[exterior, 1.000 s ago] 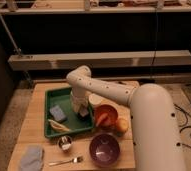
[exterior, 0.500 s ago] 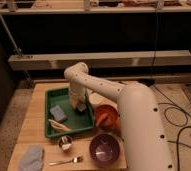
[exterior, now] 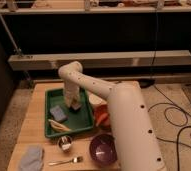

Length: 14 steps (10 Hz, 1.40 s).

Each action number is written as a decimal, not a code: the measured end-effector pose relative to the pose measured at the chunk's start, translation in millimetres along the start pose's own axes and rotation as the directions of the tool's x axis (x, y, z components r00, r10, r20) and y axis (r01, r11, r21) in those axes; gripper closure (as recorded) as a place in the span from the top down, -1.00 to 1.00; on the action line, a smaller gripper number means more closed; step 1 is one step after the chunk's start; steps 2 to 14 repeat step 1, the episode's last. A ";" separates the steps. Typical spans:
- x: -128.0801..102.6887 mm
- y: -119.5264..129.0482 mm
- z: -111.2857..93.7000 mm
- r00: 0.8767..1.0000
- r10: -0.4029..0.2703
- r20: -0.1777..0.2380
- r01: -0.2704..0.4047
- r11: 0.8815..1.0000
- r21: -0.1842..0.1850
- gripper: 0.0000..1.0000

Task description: Wipe tray with eraser

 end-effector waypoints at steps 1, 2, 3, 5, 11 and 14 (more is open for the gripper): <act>3.0 -12.3 3.2 1.000 -0.018 -0.006 0.018 1.000 0.011 -1.00; 3.0 -12.3 3.2 1.000 -0.018 -0.006 0.018 1.000 0.011 -1.00; 3.0 -12.3 3.2 1.000 -0.018 -0.006 0.018 1.000 0.011 -1.00; 3.0 -12.3 3.2 1.000 -0.018 -0.006 0.018 1.000 0.011 -1.00; 3.0 -12.3 3.2 1.000 -0.018 -0.006 0.018 1.000 0.011 -1.00; 3.0 -12.3 3.2 1.000 -0.018 -0.006 0.018 1.000 0.011 -1.00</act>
